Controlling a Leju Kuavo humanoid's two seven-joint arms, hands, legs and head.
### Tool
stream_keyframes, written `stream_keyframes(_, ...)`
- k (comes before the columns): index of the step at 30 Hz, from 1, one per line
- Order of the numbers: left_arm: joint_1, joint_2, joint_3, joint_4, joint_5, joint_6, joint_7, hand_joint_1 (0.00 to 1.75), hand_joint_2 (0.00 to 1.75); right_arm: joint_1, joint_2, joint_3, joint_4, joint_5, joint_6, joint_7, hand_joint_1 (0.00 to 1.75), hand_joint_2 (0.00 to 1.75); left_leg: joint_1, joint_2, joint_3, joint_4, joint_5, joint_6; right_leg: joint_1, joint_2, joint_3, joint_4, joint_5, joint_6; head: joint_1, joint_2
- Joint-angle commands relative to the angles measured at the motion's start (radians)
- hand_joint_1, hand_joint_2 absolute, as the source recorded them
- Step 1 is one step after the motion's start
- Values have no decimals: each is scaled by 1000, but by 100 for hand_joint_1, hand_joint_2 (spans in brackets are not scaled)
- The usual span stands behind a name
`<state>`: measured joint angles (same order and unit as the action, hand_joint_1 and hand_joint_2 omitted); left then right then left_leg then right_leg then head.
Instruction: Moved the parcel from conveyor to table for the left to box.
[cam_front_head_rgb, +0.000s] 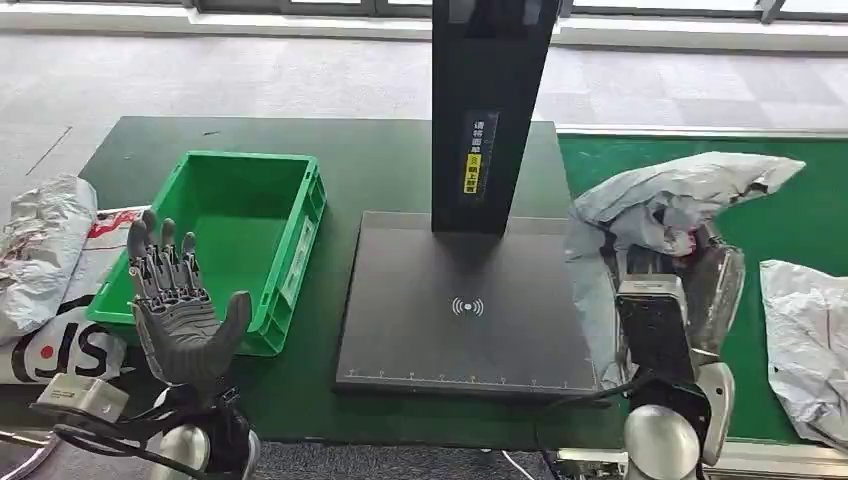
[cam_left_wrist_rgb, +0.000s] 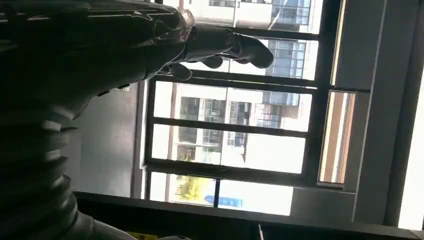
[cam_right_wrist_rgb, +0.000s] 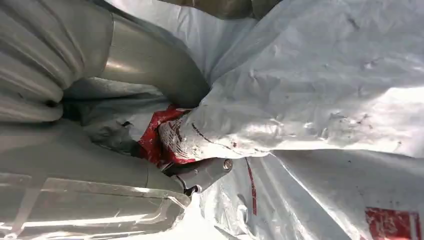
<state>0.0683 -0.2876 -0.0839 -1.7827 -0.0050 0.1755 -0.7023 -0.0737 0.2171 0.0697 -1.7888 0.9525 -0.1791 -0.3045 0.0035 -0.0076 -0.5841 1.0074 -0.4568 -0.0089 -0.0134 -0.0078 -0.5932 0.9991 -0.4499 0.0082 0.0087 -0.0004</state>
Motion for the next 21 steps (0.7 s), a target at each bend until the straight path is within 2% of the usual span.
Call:
stream_keyframes(1, -61, 39, -47, 101, 7, 3, 4, 0, 175, -134, -12, 239, 391, 27, 49, 18, 175, 175, 1, 7, 5, -3, 0, 0, 1, 7, 3, -4, 2, -1, 0, 0)
stream_keyframes(10, -59, 43, -50, 101, 12, 9, 4, 0, 175, -137, -24, 266, 409, 17, 55, 17, 175, 175, 0, 3, 3, -2, 0, 0, 0, 3, 2, -2, 1, -1, 0, 0)
stream_keyframes(13, -62, 45, -53, 102, 14, 16, 4, 0, 175, -157, -21, 294, 479, 4, 51, 13, 175, 175, 1, 4, 7, -5, 0, -1, 1, 5, 6, -5, 2, -2, 0, 0)
stream_keyframes(17, -64, 44, -56, 109, 13, 23, 4, 0, 175, -182, -16, 293, 536, -10, 44, 18, 175, 175, 1, 3, 2, -1, -1, -1, 1, 3, 1, -2, 1, -1, 0, 0)
stream_keyframes(21, -64, 44, -56, 109, 13, 23, 4, 0, 175, -182, -16, 293, 536, -10, 44, 18, 175, 175, 1, 3, 3, -2, 0, -1, 1, 4, 2, -2, 1, -1, 0, 0)
